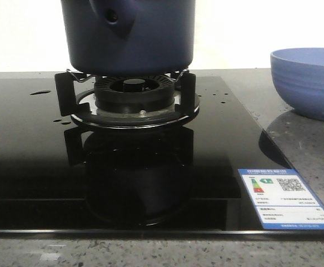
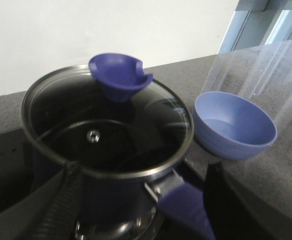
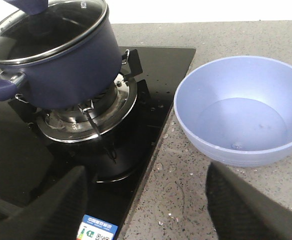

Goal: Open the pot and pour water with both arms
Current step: 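Move the left gripper toward the blue knob on the pot lid, then grasp the blue lid knob with the left gripper and lift the lid, then grasp the rim of the light blue bowl with the right gripper, then lift the bowl with the right gripper toward the open pot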

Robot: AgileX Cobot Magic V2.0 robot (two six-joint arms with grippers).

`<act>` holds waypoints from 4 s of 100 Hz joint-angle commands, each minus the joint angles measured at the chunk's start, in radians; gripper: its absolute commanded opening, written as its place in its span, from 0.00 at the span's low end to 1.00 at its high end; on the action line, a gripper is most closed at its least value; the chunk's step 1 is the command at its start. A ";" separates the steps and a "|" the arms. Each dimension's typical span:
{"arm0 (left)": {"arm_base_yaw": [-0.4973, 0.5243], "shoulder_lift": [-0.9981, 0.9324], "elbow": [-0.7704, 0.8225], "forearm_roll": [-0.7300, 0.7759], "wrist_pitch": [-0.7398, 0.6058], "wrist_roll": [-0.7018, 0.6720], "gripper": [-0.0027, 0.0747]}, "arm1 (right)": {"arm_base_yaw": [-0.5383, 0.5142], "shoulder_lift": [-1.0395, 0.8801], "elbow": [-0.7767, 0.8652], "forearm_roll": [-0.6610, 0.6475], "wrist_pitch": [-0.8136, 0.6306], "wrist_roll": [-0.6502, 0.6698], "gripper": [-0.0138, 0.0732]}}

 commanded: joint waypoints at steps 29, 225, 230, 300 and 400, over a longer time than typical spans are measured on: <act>-0.010 0.285 -0.228 -0.190 -0.042 0.214 0.70 | 0.002 0.013 -0.032 0.031 -0.064 -0.011 0.68; 0.374 0.291 -0.443 -0.182 0.209 0.293 0.48 | 0.000 0.608 -0.467 -0.321 0.123 0.247 0.68; 0.405 0.283 -0.443 -0.182 0.216 0.293 0.48 | 0.000 0.657 -0.504 -0.366 0.152 0.273 0.68; 0.474 0.267 -0.443 -0.186 0.206 0.293 0.48 | -0.146 1.026 -0.608 -0.442 0.229 0.301 0.49; 0.474 0.271 -0.443 -0.186 0.153 0.293 0.48 | -0.080 1.043 -1.035 -0.187 0.452 0.240 0.07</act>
